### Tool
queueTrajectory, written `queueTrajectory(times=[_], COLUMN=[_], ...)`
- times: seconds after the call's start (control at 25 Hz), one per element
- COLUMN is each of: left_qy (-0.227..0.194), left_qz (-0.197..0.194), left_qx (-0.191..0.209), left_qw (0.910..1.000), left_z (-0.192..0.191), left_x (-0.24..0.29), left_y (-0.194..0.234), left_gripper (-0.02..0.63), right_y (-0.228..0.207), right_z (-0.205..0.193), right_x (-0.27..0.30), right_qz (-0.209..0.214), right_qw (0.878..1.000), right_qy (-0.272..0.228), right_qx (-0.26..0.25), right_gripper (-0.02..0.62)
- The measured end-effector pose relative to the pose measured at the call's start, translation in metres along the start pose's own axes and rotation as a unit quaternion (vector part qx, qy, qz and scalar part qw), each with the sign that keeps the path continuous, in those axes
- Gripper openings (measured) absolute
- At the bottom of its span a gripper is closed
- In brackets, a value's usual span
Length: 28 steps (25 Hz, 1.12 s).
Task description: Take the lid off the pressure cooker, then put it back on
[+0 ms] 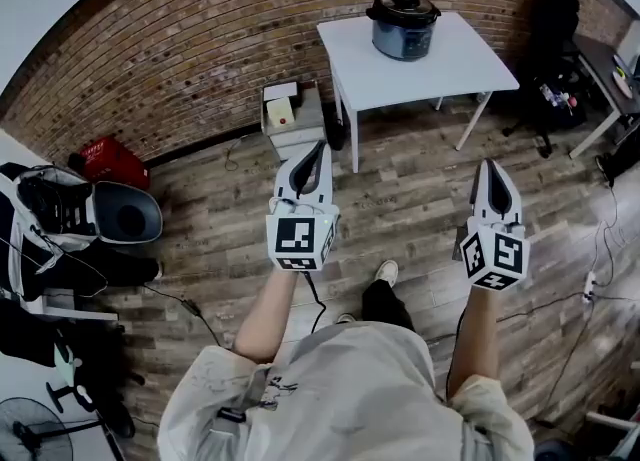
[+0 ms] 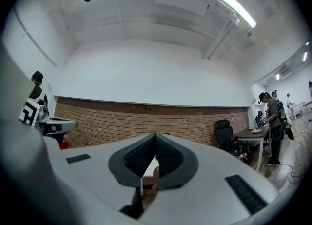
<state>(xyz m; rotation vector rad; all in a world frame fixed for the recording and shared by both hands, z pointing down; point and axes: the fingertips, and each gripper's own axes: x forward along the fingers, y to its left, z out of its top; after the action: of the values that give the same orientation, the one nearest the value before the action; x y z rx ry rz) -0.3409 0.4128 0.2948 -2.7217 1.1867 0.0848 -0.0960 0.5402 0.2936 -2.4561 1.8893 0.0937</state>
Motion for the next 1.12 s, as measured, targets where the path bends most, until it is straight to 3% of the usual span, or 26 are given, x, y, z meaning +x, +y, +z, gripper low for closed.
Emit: queueTrajectory(times=[0.6,0.72,0.88,1.12], left_qy=[0.037,0.051,0.067,0.074], left_qz=[0.005,-0.001,-0.001,0.000], left_qx=[0.001,-0.005,-0.009,0.001], left_qw=[0.9993,0.9987,0.9977,0.9973], left_z=[-0.038,-0.055,-0.074,-0.079], left_x=[0.065,0.101,0.142,0.174], left_y=[0.011,0.019,0.024,0.008], left_gripper=[0.017,0.084,0.138,0.170], right_y=[-0.015,-0.018,-0.032,-0.064], right_z=[-0.034,-0.043,-0.057,-0.067], right_x=[0.066,0.101,0.141,0.162], right_qz=[0.006,0.012,0.019,0.019], right_qw=[0.999,0.999,0.998,0.998], right_qy=[0.038,0.047,0.055,0.055], right_qx=[0.015,0.016,0.026,0.037], right_gripper=[0.034,0.078,0.205,0.253])
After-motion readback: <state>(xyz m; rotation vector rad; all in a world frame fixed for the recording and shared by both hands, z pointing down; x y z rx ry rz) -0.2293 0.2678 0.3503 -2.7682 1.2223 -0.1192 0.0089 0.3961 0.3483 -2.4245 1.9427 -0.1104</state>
